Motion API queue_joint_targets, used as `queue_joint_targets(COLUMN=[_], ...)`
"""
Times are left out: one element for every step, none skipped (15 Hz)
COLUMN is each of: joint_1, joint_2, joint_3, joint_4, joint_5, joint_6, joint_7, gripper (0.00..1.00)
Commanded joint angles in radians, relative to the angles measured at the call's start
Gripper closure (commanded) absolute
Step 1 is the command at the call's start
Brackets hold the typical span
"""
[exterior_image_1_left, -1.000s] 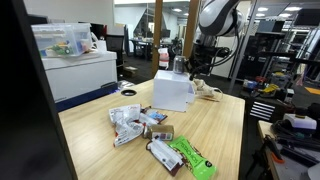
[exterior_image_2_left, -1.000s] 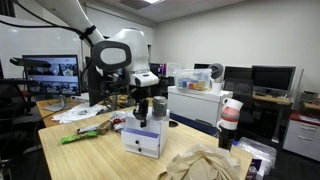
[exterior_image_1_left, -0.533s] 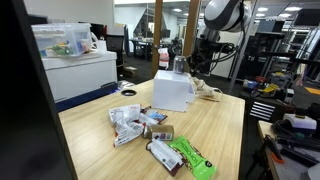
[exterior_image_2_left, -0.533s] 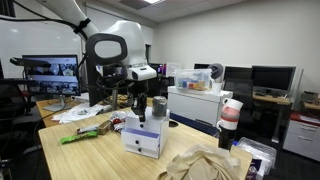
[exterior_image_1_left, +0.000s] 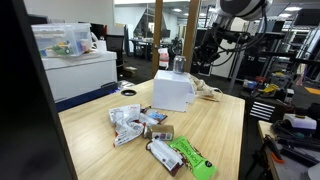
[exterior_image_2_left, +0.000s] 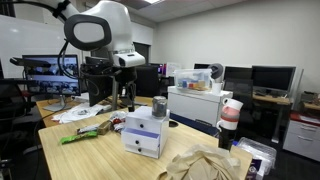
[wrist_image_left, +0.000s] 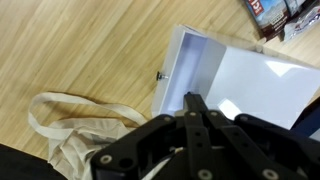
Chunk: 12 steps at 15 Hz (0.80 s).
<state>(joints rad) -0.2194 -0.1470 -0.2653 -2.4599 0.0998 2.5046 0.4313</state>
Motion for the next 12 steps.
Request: queue_joint_targets(joint_1=[-0.014, -0.014, -0.013, -0.012, -0.011, -0.009, -0.008, -0.009, 0.000, 0.005, 0.012, 0.017], joint_2=[-0.118, -0.138, -0.158, -0.174, -0.189, -0.200, -0.207, -0.213, -0.221, -0.227, -0.230, -0.231], joint_3=[0.018, 0.021, 0.024, 0.027, 0.032, 0.035, 0.041, 0.049, 0.053, 0.057, 0.063, 0.067], joint_4=[-0.069, -0.078, -0.084, -0.090, -0.091, -0.091, -0.085, -0.077, -0.067, -0.060, -0.047, -0.034], joint_5=[0.029, 0.030, 0.031, 0.032, 0.033, 0.035, 0.031, 0.022, 0.034, 0.040, 0.049, 0.058], joint_6=[-0.041, -0.051, -0.062, -0.067, -0.067, -0.065, -0.060, -0.059, -0.047, -0.040, -0.030, -0.022], joint_7=[-0.065, -0.072, -0.078, -0.085, -0.092, -0.098, -0.101, -0.103, -0.114, -0.123, -0.128, -0.131], gripper=[1.00, 1.00, 1.00, 1.00, 1.00, 1.00, 1.00, 0.74, 0.72, 0.66, 0.59, 0.53])
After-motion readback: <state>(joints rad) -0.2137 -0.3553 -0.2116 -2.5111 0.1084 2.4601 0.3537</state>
